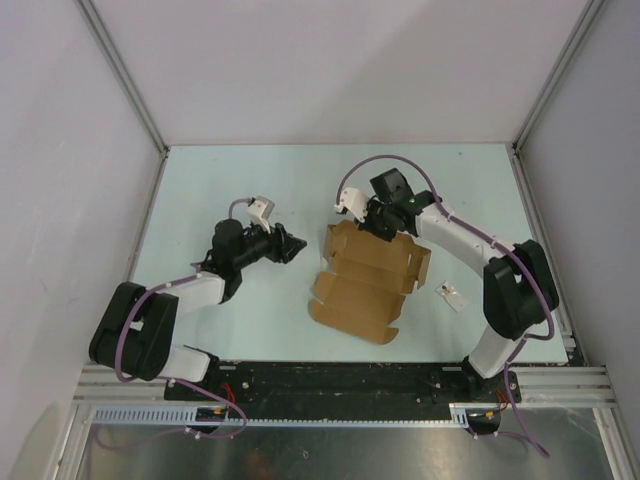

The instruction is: Fold the paper box

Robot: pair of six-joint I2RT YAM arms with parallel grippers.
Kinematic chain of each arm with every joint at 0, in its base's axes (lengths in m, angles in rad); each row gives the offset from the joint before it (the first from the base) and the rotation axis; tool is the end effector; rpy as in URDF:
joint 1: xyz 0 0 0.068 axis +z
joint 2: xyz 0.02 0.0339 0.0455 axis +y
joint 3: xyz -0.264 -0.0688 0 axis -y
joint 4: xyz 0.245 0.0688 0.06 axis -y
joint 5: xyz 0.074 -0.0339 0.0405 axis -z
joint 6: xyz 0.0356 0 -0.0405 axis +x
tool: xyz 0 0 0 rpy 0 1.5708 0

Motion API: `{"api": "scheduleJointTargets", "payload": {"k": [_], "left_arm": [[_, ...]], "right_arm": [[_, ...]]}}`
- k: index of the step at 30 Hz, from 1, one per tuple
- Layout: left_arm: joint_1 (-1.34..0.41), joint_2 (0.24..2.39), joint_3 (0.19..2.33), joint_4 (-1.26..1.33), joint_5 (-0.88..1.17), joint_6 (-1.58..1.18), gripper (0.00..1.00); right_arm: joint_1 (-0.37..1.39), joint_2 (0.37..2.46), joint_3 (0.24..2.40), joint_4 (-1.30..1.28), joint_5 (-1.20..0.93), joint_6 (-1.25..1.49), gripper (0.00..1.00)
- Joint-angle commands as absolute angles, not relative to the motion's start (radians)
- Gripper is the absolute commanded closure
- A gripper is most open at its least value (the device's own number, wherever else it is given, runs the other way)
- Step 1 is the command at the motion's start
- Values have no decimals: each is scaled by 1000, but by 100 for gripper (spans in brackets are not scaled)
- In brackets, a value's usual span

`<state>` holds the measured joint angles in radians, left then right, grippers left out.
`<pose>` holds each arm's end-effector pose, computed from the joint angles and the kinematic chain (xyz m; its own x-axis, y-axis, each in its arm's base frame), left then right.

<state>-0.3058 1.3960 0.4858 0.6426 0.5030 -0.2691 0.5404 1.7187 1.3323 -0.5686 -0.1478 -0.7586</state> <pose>0.2554 -0.0986 0.1890 -0.4311 -0.1082 -0.8958 0.6146 0.6917 -0.3793 0.3159 0.1956 0.2487 -0.1078 -0.8582 -0.5019 -0.9038 0.2949 -0.3101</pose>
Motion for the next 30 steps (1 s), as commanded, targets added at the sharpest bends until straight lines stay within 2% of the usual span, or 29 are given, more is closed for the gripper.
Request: {"api": "scheduleJointTargets", "payload": {"k": [1,12,30], "left_arm": [[-299,1413,528,680,531,-278,40],[-301,1440,525,724,589,-295,41],[-411,1525,488,857,597,-230,43]], "right_arm": [[583,1614,1281,-470,-19,-790,100],[725,1447,1059,-269,149,-775,100],[819,1345,836,-8,334,-776,100]]}}
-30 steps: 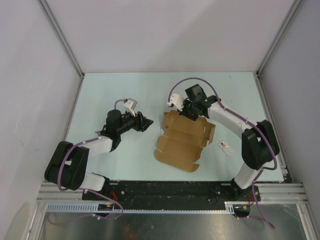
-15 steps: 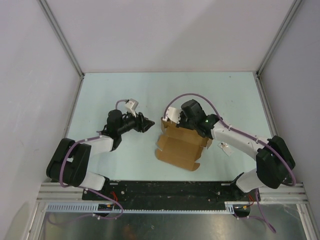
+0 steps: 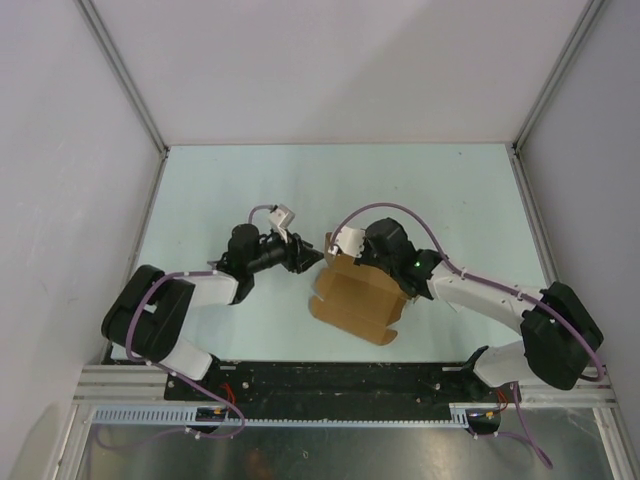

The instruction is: Fold the paper box

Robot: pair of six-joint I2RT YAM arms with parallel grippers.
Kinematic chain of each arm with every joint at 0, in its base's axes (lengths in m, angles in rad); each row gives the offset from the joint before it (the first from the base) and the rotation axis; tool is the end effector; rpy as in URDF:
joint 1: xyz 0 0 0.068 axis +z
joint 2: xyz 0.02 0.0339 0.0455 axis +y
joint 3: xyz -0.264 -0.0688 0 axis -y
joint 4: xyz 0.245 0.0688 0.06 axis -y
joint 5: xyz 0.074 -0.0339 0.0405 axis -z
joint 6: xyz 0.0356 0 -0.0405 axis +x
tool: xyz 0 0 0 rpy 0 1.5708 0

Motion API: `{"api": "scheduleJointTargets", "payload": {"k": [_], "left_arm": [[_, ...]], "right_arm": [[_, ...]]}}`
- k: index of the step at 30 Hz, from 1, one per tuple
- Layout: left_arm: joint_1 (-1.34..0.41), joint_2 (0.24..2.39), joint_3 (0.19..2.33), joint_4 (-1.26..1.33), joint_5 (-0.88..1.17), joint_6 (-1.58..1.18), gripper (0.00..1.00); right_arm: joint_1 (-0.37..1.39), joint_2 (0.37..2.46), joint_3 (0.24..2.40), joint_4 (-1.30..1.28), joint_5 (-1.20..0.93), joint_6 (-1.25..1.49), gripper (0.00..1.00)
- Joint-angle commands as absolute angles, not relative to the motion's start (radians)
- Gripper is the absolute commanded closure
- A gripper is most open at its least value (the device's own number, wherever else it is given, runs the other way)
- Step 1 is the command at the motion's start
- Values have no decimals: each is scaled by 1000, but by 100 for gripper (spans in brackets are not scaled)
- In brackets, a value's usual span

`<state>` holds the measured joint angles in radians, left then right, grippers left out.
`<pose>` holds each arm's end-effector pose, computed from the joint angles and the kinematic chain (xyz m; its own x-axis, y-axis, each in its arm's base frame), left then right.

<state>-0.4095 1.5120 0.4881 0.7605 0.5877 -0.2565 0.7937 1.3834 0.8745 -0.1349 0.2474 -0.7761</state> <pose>0.2519 -0.1309 0.1720 -0.4397 -0.0393 -0.8973 0.7349 0.5586 -0.3846 0.2171 0.2083 0.2408 0.0876 -0.8795 -0.4678 -0.6901 0.2851 -0.6652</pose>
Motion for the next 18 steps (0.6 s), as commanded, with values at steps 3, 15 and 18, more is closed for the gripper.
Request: {"api": "scheduleJointTargets", "payload": {"k": [3,15,18], "left_arm": [[-411,1540,486,870,601,-226,43],[-411,1663,469,1021,672,-213,43],[-410,1690,462,1069,686,-219,44]], "right_arm": [[838,1339,804,61,380,-782,100],[916,1308,686,250,502,-805,100],[923,1310,666,277,521,-811,100]]}}
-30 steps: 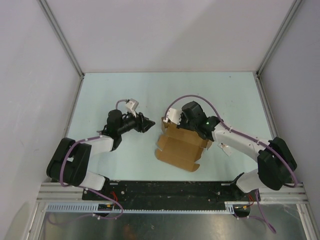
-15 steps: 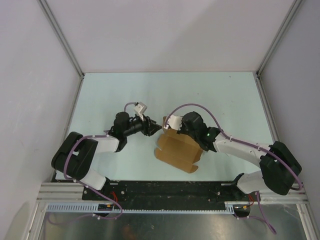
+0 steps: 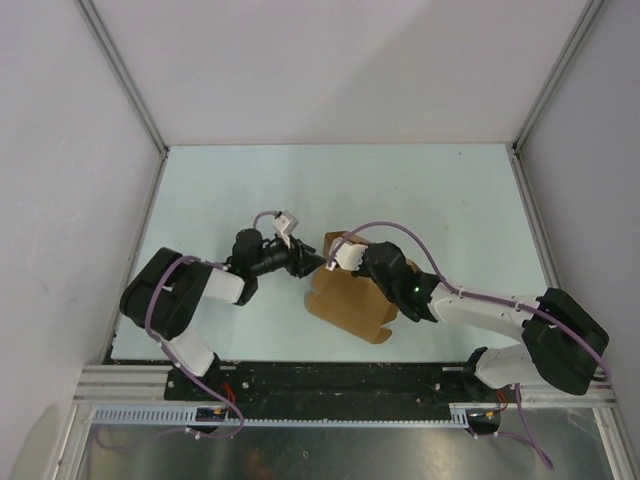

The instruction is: Fold the paper box

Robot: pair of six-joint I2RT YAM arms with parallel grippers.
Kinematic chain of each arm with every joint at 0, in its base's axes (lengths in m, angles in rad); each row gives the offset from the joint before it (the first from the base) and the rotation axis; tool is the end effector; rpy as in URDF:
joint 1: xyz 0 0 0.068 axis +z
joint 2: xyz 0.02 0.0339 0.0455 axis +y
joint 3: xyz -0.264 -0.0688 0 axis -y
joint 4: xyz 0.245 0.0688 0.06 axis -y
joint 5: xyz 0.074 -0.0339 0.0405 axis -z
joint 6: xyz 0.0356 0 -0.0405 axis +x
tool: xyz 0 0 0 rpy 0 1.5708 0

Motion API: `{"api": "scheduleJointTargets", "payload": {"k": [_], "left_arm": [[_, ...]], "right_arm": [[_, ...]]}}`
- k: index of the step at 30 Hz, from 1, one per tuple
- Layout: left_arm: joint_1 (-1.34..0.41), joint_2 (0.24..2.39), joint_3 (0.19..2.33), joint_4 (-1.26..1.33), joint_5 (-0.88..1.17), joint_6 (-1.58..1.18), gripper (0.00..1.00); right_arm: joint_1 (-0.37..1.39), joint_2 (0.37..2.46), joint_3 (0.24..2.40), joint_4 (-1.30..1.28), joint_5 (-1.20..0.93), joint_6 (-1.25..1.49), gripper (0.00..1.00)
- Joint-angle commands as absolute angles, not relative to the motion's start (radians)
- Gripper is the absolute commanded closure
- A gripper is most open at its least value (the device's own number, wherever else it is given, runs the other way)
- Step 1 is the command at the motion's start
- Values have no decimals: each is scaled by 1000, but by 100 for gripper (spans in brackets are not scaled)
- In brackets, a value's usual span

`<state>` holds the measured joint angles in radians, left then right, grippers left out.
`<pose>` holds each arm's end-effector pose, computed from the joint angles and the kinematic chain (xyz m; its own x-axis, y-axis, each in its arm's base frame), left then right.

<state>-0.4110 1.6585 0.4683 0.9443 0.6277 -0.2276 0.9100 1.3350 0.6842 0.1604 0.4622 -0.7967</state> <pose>0.2571 -0.1349 0.1463 -0.4082 -0.0213 -0.9126 0.7734 0.5231 -0.3581 0.1862 0.2137 0.2196 0.1306 -0.8748 -0.4665 -0.5319 0.3353 -0.7776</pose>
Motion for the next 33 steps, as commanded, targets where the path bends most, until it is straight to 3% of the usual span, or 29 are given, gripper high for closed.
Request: {"api": "scheduleJointTargets", "payload": {"k": [1,33], "left_arm": [[-410,1690,454,1078,687,-222,44],[-370,1776,506,1190,695,-229,44]], "right_arm": [[931,1310,651,294,529,-813,100],[959,1414,580,482,577,-851,100]]}}
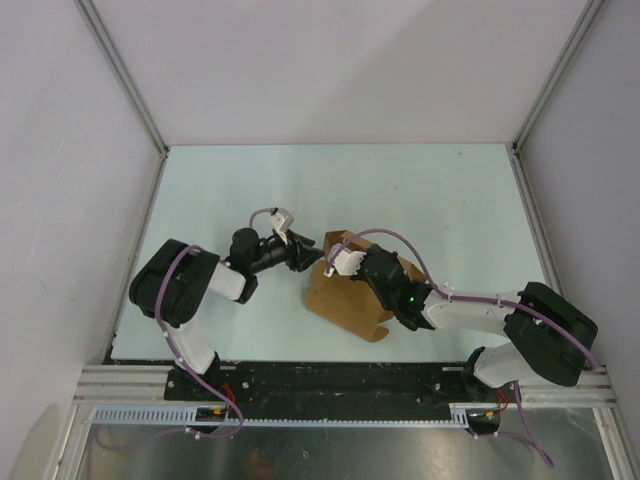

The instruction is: Fold the paper box

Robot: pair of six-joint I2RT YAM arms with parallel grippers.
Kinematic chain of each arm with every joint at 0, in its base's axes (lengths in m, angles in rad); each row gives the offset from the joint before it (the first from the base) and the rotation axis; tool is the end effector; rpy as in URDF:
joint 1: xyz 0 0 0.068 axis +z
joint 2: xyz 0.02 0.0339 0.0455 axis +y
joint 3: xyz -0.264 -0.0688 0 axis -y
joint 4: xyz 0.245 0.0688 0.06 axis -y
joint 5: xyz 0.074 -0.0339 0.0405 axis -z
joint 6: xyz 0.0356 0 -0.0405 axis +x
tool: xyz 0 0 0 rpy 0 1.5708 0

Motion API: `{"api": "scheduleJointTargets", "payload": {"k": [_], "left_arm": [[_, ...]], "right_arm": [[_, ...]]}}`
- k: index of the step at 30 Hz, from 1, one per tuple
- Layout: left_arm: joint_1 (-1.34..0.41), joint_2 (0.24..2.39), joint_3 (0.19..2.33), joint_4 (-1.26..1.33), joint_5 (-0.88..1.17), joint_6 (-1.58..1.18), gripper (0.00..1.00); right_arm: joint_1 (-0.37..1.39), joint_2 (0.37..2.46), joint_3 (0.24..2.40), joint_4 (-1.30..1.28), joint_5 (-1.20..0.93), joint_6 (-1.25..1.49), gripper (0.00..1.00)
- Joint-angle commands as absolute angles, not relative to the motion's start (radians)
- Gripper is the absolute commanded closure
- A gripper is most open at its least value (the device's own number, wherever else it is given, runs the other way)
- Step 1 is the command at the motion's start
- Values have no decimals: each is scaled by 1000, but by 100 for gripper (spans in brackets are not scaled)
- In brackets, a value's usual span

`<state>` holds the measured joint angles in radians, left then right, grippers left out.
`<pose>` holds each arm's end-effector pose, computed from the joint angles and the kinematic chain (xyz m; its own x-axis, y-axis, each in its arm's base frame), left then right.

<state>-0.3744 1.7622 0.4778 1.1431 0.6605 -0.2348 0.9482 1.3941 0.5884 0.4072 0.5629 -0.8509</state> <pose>0.2694 -0.1293 0.1402 -0.3262 -0.0692 -0.9428 0.8002 0.5108 -0.3144 0.1802 0.2184 0.1978 0.1517 -0.8790 -0.4520 -0.4340 0.3516 -0.8295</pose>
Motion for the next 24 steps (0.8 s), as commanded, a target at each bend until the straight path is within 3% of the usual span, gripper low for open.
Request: {"api": "scheduleJointTargets", "payload": {"k": [1,24], "left_arm": [[-368,1779,511,1193,704,-233,44],[-367,1810,482,1278,768,-273,44]], "right_arm": [[960,1419,580,488,578,-853,100],[1011,1575,577,704,758,-946,100]]}}
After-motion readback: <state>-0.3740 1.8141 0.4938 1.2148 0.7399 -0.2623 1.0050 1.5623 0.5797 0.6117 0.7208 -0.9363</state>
